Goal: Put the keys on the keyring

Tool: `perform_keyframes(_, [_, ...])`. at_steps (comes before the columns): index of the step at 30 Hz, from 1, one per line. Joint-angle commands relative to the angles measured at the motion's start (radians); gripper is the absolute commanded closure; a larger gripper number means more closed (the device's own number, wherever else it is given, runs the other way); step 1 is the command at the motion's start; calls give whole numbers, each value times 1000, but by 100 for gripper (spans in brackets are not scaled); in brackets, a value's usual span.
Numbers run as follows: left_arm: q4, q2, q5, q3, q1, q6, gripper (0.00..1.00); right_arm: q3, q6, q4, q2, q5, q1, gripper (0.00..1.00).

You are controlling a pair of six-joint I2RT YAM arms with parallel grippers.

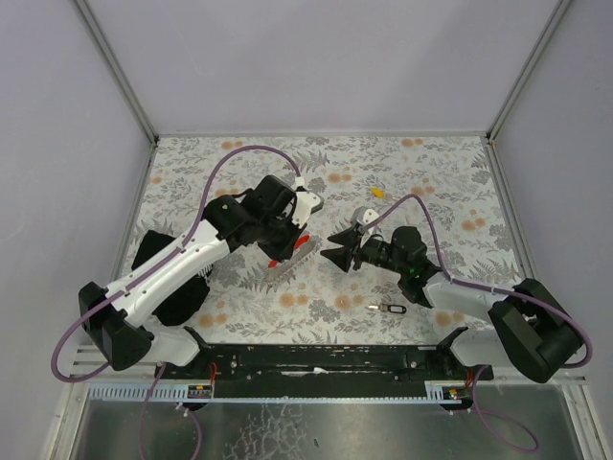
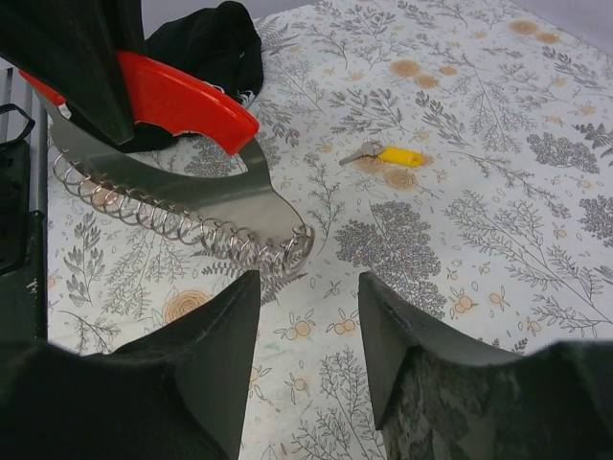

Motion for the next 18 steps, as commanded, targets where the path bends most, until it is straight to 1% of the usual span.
perform_keyframes(1, [-17,7,-15,39,-14,23,100,44,1,97,9,-20,-4,49])
perform_keyframes(9, [-16,7,-6,42,-25,21,100,66,21,105,44,-65,-4,51])
perform_keyframes(18, [-16,3,1,42,-33,17,100,76,33,99,77,-47,-4,53])
